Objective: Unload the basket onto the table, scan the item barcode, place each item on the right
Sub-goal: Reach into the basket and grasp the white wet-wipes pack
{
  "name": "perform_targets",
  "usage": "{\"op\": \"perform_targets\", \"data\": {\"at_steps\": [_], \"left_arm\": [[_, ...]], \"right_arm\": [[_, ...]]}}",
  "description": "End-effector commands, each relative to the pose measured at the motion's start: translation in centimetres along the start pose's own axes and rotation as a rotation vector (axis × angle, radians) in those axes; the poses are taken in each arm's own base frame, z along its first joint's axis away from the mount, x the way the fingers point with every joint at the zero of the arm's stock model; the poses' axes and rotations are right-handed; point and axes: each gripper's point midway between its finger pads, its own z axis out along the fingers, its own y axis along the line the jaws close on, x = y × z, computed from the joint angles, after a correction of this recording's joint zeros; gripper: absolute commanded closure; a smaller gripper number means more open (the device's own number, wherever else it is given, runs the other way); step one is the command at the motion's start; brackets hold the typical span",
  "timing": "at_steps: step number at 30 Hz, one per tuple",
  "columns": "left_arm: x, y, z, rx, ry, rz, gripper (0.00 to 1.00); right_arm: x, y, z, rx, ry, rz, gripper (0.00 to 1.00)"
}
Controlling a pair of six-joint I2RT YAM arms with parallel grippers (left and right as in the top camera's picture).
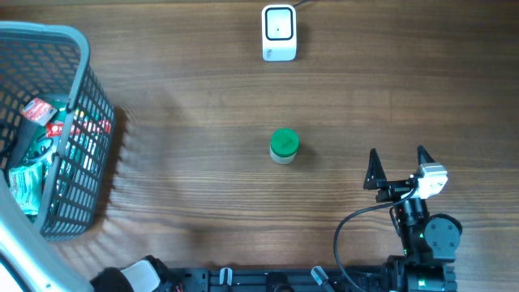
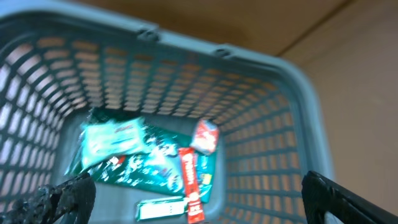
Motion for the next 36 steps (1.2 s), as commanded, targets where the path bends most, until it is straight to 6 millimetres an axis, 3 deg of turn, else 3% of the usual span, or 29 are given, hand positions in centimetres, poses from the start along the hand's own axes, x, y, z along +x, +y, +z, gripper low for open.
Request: {"op": "perform_targets", "data": {"at_steps": [1, 7, 13, 17, 24, 36], "left_arm": [[-0.2, 1.7, 2.8, -0.11, 0.027, -0.158, 0.0], [1.4, 2.7, 8.3, -0.238, 0.114, -0.176, 0.0], [5.4, 3.8, 13.8, -0.385, 0.25, -0.11, 0.0], [8.0, 5.7, 17.5, -0.489, 0.316, -0.075, 0.0], [10.7, 8.5, 22.2, -0.554, 0.347, -0.074, 0.0], [14.7, 11.4, 27.3, -0.652, 0.403, -0.008, 0.05]], "right_arm": [[-0.2, 0.0, 0.0, 0.003, -0.008, -0.008, 0.0], [-0.2, 0.0, 0.0, 0.003, -0.008, -0.008, 0.0], [-0.2, 0.0, 0.0, 0.003, -0.008, -0.008, 0.0], [-0.2, 0.0, 0.0, 0.003, -0.008, -0.008, 0.0], [-0.2, 0.0, 0.0, 0.003, -0.008, -0.008, 0.0], [-0.2, 0.0, 0.0, 0.003, -0.008, -0.008, 0.0]]}}
